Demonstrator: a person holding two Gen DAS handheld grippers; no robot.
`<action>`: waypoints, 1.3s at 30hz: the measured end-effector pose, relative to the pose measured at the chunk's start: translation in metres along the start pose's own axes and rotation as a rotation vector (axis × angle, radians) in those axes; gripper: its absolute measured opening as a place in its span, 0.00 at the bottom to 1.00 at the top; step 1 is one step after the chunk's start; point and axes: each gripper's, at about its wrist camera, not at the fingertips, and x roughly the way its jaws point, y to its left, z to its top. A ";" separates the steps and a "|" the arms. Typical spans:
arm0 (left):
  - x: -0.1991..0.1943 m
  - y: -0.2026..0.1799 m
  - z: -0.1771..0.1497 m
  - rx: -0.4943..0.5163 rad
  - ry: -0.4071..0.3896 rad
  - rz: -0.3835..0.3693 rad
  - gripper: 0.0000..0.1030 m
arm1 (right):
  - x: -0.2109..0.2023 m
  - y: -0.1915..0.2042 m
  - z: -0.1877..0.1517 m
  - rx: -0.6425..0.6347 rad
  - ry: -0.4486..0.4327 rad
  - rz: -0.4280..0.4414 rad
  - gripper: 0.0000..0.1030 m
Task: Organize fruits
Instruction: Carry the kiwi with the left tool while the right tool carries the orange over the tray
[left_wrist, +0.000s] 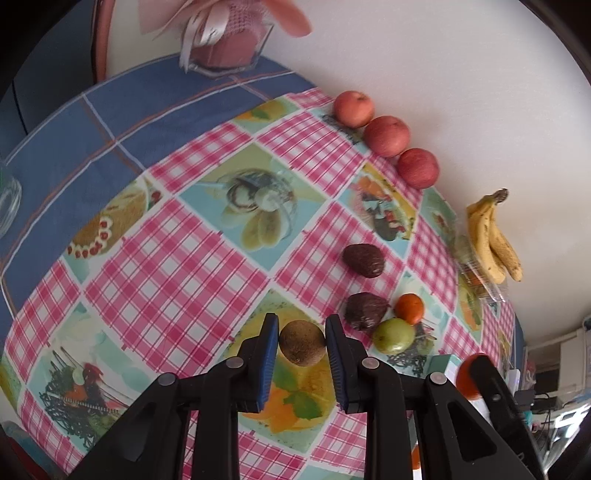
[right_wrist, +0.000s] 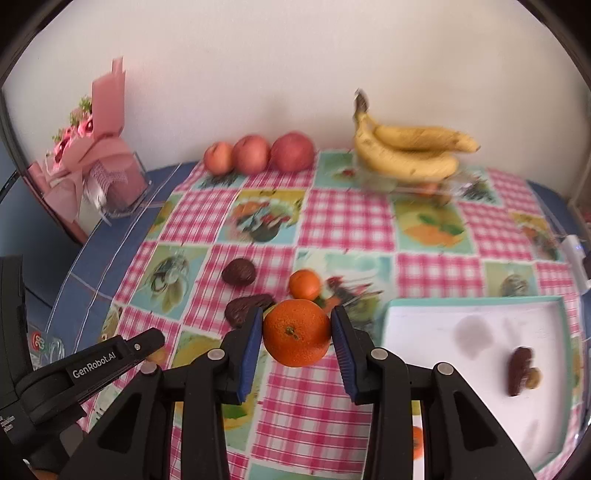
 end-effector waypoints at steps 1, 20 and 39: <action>-0.004 -0.004 0.000 0.014 -0.008 -0.006 0.27 | -0.005 -0.002 0.002 -0.001 -0.008 -0.021 0.38; -0.014 -0.086 -0.036 0.299 -0.010 -0.044 0.27 | -0.055 -0.143 -0.016 0.278 -0.010 -0.251 0.38; 0.002 -0.196 -0.161 0.758 0.146 -0.143 0.27 | -0.120 -0.232 -0.044 0.490 -0.103 -0.372 0.38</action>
